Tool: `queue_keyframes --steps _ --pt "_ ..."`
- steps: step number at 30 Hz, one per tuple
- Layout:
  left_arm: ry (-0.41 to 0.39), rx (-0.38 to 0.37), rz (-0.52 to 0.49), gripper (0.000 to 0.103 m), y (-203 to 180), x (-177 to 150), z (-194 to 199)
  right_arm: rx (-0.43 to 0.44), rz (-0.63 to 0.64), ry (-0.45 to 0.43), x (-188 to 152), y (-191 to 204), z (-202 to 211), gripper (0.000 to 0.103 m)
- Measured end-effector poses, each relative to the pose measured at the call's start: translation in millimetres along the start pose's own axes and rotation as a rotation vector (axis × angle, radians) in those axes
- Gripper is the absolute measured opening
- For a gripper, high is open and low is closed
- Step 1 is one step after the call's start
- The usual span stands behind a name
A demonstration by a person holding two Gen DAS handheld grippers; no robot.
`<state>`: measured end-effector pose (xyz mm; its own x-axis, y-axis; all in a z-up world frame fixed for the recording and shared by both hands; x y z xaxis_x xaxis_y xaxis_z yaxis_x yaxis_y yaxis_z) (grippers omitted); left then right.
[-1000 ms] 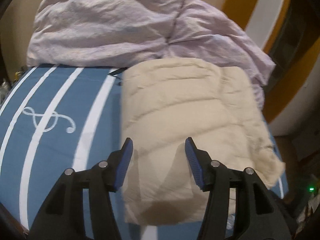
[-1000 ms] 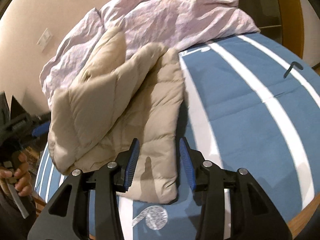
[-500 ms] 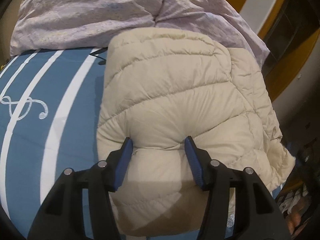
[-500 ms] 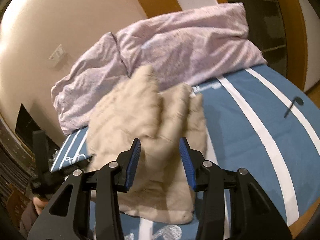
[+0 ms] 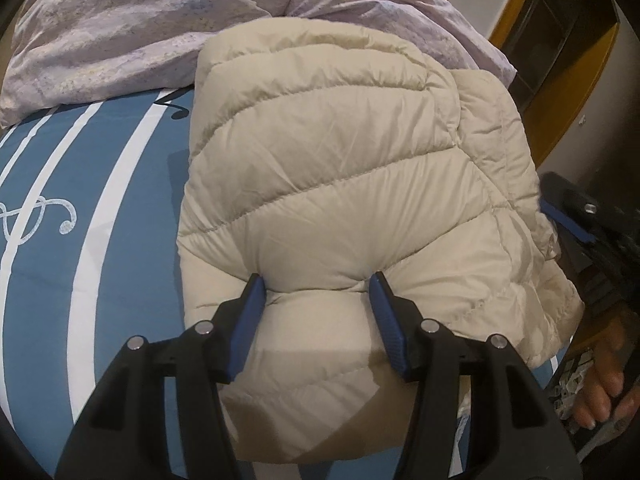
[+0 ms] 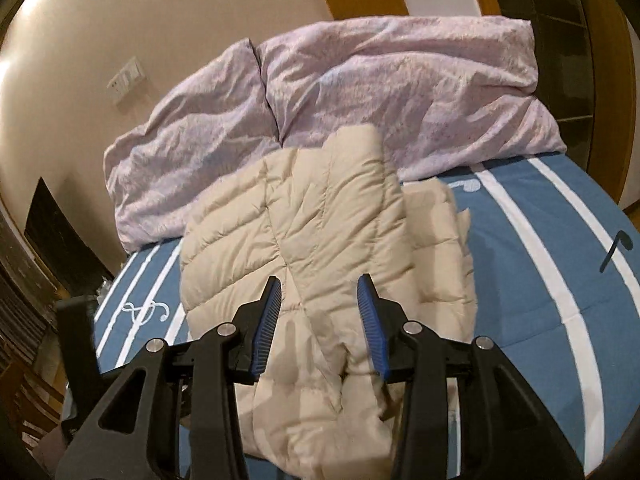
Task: Fold large clothes
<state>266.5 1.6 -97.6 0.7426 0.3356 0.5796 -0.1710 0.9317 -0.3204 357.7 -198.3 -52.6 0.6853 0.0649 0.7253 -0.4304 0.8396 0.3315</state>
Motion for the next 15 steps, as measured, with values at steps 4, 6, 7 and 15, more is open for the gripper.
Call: queue_keyframes --steps 4,6,7,15 --pt "0.008 -0.007 -0.008 0.054 1 -2 0 -0.057 -0.004 0.05 -10 -9 -17 0.037" --pt "0.009 -0.01 -0.011 0.054 1 -2 1 -0.079 -0.017 0.082 -17 -16 -25 0.033" --pt "0.009 -0.01 -0.011 0.054 1 -1 2 -0.084 -0.024 0.094 -21 -20 -28 0.031" --pt "-0.003 -0.02 -0.017 0.056 -4 6 8 -0.079 -0.08 0.147 -49 -45 -38 0.028"
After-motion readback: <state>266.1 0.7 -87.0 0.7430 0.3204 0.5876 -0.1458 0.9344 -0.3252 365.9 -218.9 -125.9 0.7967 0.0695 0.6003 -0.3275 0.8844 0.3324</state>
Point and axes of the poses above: each gripper's, at about its wrist camera, not at the fingertips, and z roughly against the way its jaws point, y to its left, x to its top, the point moved 2 cm from there along -z, roughly the way its jaws point, and after that the axes turned 3 degrees about -x, right-handed, at the moved point
